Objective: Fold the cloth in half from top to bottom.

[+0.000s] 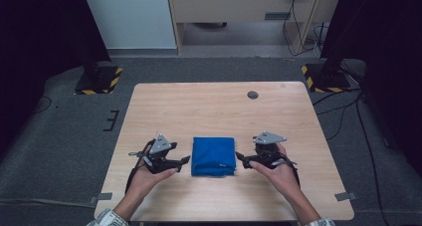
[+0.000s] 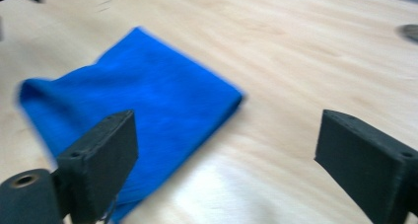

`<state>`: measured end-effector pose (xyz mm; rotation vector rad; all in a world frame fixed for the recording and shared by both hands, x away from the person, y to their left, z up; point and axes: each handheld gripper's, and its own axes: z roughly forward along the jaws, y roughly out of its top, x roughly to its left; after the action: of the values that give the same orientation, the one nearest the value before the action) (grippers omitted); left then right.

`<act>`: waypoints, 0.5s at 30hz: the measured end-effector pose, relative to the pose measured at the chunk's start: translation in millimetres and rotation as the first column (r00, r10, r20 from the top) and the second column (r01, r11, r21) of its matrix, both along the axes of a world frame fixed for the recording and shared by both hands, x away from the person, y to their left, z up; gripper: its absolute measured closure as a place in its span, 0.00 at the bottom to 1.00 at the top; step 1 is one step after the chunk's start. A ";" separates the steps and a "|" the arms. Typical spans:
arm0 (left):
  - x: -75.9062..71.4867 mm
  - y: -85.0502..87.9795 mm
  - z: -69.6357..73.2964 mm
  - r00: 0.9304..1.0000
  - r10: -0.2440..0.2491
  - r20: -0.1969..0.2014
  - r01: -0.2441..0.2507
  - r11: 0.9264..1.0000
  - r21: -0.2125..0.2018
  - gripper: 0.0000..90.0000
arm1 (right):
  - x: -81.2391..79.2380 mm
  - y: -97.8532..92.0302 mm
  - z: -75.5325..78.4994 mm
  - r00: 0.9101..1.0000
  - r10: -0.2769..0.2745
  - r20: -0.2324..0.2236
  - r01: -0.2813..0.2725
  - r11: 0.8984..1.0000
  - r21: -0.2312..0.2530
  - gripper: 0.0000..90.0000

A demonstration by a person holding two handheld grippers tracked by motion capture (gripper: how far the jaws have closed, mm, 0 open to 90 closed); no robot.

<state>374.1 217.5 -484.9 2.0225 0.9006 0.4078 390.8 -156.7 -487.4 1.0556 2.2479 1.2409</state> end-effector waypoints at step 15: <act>33.2 54.2 -23.9 0.977 0.195 -0.087 -0.190 0.979 0.069 0.09 | 24.7 -67.7 -18.2 0.980 -0.188 -0.068 0.187 0.982 -0.024 0.12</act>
<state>407.4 271.7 -508.8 2.0296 1.1610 0.4542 415.5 -224.4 -505.5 1.2901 2.1469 1.1195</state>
